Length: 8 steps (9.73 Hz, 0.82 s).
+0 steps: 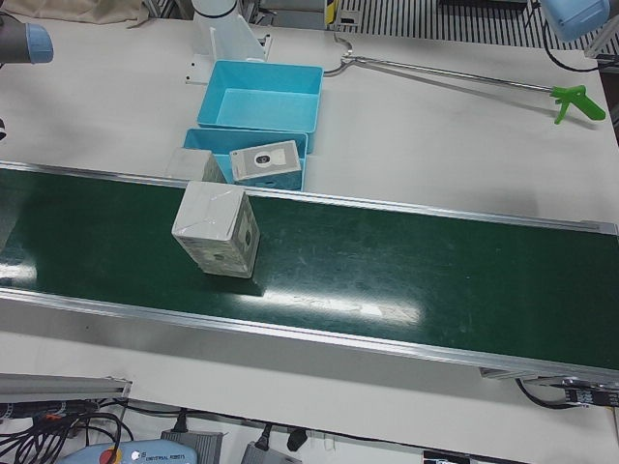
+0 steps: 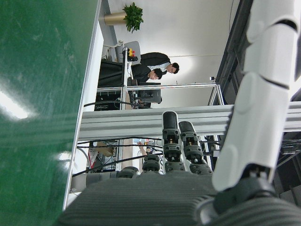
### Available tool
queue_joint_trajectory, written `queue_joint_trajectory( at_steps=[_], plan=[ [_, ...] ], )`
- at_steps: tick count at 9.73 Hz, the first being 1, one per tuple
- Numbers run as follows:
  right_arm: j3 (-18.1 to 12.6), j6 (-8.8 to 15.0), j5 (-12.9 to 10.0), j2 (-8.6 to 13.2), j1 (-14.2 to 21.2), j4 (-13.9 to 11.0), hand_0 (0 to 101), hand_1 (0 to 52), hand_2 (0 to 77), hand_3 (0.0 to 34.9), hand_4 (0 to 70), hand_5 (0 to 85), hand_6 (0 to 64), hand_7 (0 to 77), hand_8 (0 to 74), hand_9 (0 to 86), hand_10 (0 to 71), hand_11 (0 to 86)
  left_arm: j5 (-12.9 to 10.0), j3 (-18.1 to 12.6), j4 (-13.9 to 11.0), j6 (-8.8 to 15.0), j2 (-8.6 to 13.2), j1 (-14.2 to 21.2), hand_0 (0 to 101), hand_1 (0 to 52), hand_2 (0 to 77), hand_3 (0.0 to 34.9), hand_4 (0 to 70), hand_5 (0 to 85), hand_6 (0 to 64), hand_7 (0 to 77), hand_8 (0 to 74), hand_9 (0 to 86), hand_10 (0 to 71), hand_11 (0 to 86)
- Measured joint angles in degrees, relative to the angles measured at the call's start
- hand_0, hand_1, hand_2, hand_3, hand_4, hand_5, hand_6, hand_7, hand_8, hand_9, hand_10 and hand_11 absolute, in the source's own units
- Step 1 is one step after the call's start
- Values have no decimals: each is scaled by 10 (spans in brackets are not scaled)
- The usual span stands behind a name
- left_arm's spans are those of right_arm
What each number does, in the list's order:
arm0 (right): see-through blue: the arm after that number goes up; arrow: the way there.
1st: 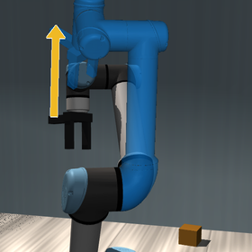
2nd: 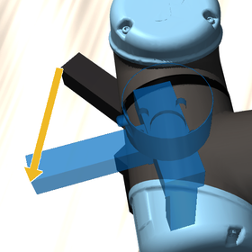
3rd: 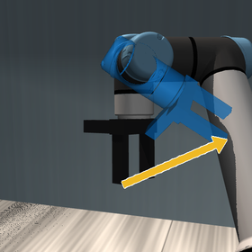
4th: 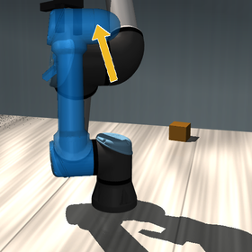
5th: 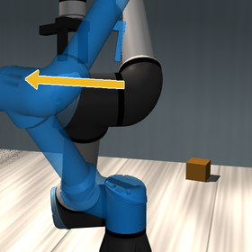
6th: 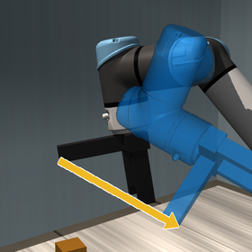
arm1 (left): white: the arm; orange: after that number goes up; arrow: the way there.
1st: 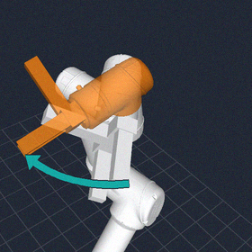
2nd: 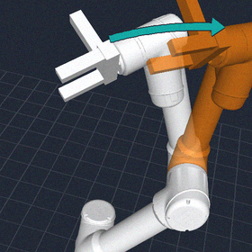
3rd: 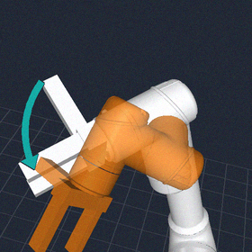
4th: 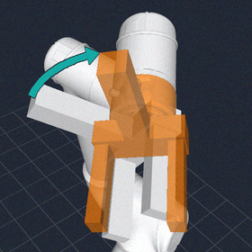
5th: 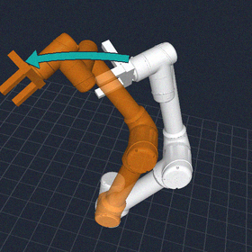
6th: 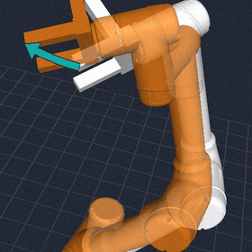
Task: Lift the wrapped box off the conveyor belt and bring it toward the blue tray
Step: 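Move the right hand along the belt toward the approaching wrapped box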
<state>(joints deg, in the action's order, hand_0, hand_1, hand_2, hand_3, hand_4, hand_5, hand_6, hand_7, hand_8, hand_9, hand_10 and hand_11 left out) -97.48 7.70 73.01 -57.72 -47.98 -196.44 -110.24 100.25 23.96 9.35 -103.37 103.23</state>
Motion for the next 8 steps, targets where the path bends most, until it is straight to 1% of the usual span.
queue_joint_trajectory(
  at_steps=[1,2,3,4,5,6,7,8],
  plan=[
    [0,1,-2,3,0,-1,443,104,82,0,158,131,87,245,44,49,0,11,0,0,0,0,0,0,0,0,5,0,0,11,5,5,5,0,0,5],
    [1,2,-2,4,0,-1,442,87,125,0,158,153,87,229,44,54,0,11,0,0,0,0,0,0,0,0,5,0,0,11,5,5,5,0,0,5],
    [1,2,-3,3,0,-1,442,180,158,0,158,153,87,235,44,54,0,11,0,0,0,0,0,0,0,0,11,0,0,11,5,5,5,0,5,5],
    [0,1,-3,2,0,-2,442,180,158,0,158,153,87,235,44,54,0,11,0,0,0,0,0,0,0,0,11,0,0,11,5,5,5,0,5,5],
    [-1,1,-3,1,0,-2,502,289,251,0,153,180,93,235,65,65,0,11,0,0,0,0,0,0,0,0,11,0,0,11,0,5,5,5,0,5],
    [-1,1,-3,0,-1,-2,502,191,240,0,136,164,93,224,60,60,0,11,0,0,0,0,0,0,0,0,11,0,0,11,0,5,5,5,0,5],
    [-1,1,-2,0,-1,-2,502,191,240,0,136,164,93,224,60,60,0,11,0,0,0,0,0,0,0,0,11,0,0,11,5,5,5,0,0,5],
    [-1,1,-2,0,-1,-3,502,180,191,0,136,164,93,224,60,60,0,11,0,0,0,0,0,0,0,0,5,0,5,11,5,5,5,5,0,5]
  ],
)
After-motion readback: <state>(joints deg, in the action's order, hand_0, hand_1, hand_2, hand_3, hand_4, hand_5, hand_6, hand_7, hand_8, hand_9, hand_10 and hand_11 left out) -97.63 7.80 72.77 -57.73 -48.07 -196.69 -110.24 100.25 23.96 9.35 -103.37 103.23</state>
